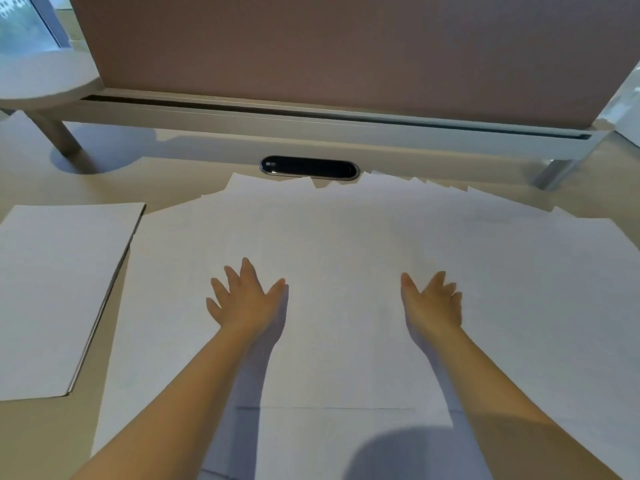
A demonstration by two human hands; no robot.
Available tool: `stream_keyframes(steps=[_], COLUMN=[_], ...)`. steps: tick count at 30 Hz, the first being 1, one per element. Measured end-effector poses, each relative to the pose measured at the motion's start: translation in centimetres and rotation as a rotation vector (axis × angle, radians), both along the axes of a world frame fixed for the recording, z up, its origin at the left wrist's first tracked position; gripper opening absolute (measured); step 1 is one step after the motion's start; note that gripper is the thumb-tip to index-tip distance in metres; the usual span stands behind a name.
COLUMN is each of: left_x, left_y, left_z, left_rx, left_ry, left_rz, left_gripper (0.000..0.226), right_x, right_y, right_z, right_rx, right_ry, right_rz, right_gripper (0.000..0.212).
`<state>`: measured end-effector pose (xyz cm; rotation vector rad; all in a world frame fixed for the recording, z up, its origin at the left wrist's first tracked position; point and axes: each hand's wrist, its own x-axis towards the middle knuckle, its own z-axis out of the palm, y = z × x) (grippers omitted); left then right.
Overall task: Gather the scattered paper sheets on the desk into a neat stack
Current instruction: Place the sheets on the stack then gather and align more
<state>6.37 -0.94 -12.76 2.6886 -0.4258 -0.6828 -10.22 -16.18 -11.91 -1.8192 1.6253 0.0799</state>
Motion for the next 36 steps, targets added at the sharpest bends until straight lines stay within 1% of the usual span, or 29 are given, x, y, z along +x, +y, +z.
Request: stream_keyframes(steps=[4,6,7,10,12,15,17,19,20,21,22,24,25,26,28,30,32,33,35,36], left_x=[-1.6,-1.7,-1.4,-0.5,-0.5,-1.1,-1.2,-0.9,-0.7,-0.4,-0.3,0.1,0.4,0.6,1.0,1.1,0.9,0.7,0.2,-0.1], left_y=[-2.0,-2.1,-2.0,-1.6,-1.6,-2.1,-2.0,-1.5,-1.0,-0.6,-0.1,1.0,1.5,1.9,3.0,3.7,4.0,3.9,3.3,2.9], left_z=[0.7,0.8,0.9,1.0,0.9,0.9,1.2,1.3,1.3,1.1,1.1,0.9,0.9,1.0,1.3,1.5,1.4,1.3,1.4,1.4], left_rx=[-0.08,-0.101,-0.12,-0.17,-0.179,-0.25,-0.262,-0.291,-0.309,-0.321,-0.331,-0.336,-0.349,-0.357,-0.378,-0.392,-0.378,-0.37,-0.365,-0.369], left_ry=[0.032,0.004,-0.003,0.016,0.041,0.111,0.127,0.139,0.143,0.144,0.133,0.091,0.077,0.067,0.092,0.131,0.179,0.193,0.217,0.226], left_rz=[-0.022,-0.006,0.04,0.212,0.23,0.249,0.283,0.333,0.344,0.344,0.331,0.319,0.324,0.331,0.355,0.359,0.312,0.282,0.234,0.221], left_gripper=[0.078,0.08,0.081,0.072,0.065,0.064,0.067,0.07,0.067,0.059,0.046,0.008,0.007,0.015,0.021,0.023,0.014,0.014,0.033,0.038], right_x=[0.8,0.4,0.1,-1.1,-1.4,-1.0,-0.7,-0.4,-0.2,0.0,0.3,1.0,1.3,1.6,2.1,2.3,2.1,2.0,1.9,1.9], right_y=[-0.6,-1.2,-1.5,-2.1,-2.1,-2.1,-2.1,-2.2,-2.0,-1.8,-1.5,-1.0,-0.8,-0.5,0.1,0.5,1.2,1.5,1.8,1.9], right_z=[0.9,1.3,1.5,1.4,1.3,1.3,1.4,1.5,1.8,2.2,2.5,2.8,2.9,2.9,2.9,2.4,2.2,2.1,1.9,2.0], right_rx=[0.035,0.004,-0.038,-0.124,-0.107,-0.074,0.002,0.116,0.15,0.164,0.173,0.193,0.194,0.182,0.147,0.1,0.006,-0.031,-0.076,-0.049], right_ry=[-0.107,-0.161,-0.163,-0.043,0.023,0.021,-0.086,-0.278,-0.336,-0.328,-0.323,-0.334,-0.337,-0.332,-0.281,-0.161,-0.014,0.035,0.055,0.024], right_rz=[0.139,0.136,0.117,0.121,0.151,0.179,0.125,0.023,0.015,0.049,0.084,0.133,0.149,0.167,0.215,0.278,0.342,0.353,0.363,0.362], right_gripper=[0.067,0.061,0.059,0.063,0.066,0.066,0.061,0.053,0.048,0.048,0.049,0.051,0.05,0.048,0.045,0.047,0.056,0.059,0.061,0.061])
